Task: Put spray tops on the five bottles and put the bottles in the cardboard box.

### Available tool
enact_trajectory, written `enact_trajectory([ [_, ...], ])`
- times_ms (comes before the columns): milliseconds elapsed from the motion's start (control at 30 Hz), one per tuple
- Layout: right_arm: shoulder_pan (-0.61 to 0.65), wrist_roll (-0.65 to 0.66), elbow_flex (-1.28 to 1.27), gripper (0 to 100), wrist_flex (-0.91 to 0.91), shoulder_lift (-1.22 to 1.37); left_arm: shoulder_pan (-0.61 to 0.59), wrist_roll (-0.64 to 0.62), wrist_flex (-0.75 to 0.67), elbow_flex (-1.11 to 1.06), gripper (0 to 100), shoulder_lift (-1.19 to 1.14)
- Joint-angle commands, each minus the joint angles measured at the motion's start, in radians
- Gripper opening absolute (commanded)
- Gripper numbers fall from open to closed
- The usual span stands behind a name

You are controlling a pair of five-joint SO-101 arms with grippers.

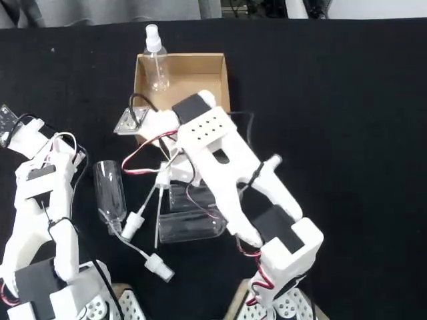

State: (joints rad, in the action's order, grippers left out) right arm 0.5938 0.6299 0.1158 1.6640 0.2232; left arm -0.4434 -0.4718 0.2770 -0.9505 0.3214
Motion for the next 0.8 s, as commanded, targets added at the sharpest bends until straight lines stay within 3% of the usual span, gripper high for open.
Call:
enact_trajectory([
  [0, 0.017, 0.017, -0.019, 27.9, -0.075, -0.067, -0.013, 0.012, -0.020, 0.005, 3, 0.043],
  [533, 0.015, 0.051, -0.194, 27.9, -0.288, -0.065, -0.008, 0.014, -0.021, 0.005, 3, 0.040],
  [767, 0.014, 0.051, -0.255, 27.9, -0.361, -0.065, -0.004, 0.077, -0.020, 0.004, 3, 0.040],
])
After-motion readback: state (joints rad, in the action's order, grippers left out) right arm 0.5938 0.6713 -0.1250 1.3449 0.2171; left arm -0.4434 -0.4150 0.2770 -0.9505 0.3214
